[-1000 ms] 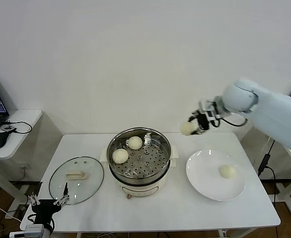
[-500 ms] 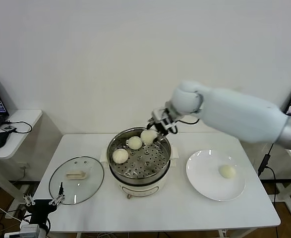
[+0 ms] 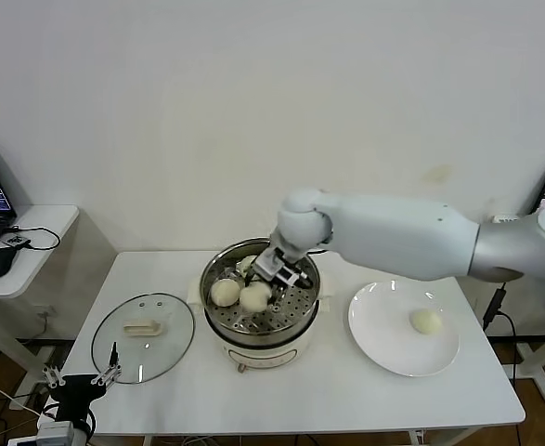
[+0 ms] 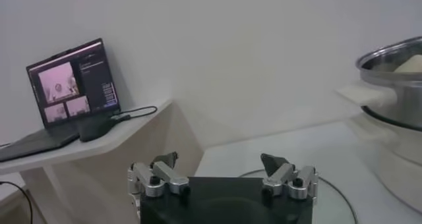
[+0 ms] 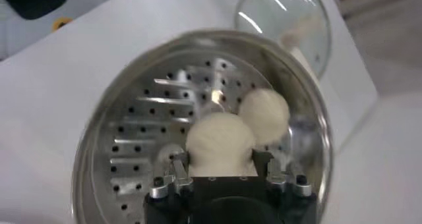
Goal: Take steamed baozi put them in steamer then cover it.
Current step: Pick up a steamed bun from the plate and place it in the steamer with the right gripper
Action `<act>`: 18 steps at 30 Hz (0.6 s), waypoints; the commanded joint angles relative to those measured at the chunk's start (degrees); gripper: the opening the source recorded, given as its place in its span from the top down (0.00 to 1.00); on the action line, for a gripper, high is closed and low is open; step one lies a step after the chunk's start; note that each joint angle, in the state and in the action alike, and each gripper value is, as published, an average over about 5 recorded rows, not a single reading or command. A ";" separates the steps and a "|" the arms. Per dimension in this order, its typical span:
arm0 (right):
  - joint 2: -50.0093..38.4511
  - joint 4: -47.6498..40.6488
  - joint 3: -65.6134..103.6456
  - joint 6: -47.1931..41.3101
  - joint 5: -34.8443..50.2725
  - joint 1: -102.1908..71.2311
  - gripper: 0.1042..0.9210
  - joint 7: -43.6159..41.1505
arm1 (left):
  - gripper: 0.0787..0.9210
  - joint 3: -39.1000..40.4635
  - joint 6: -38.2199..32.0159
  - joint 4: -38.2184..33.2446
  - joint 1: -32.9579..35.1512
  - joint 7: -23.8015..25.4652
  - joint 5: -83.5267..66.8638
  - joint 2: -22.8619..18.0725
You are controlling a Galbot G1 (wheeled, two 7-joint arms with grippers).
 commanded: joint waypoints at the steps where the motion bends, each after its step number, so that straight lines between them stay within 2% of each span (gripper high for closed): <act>1: 1.78 0.84 -1.73 4.95 -5.78 -0.07 0.38 -0.45 | 0.12 -0.05 -0.10 0.14 0.01 -0.03 -0.08 -0.02; 12: 0.86 0.94 -1.83 5.38 -6.53 -0.43 0.38 -0.03 | 0.12 -0.04 -0.26 0.34 -0.14 -0.10 -0.19 0.08; 15: 0.47 1.28 -1.72 5.26 -6.51 -0.28 0.34 0.23 | 0.12 0.02 -0.27 0.30 -0.17 -0.10 -0.21 0.07; 18: -0.39 1.68 -1.36 5.22 -6.31 0.66 0.25 -0.09 | 0.12 0.05 -0.27 0.25 -0.15 -0.10 -0.21 0.06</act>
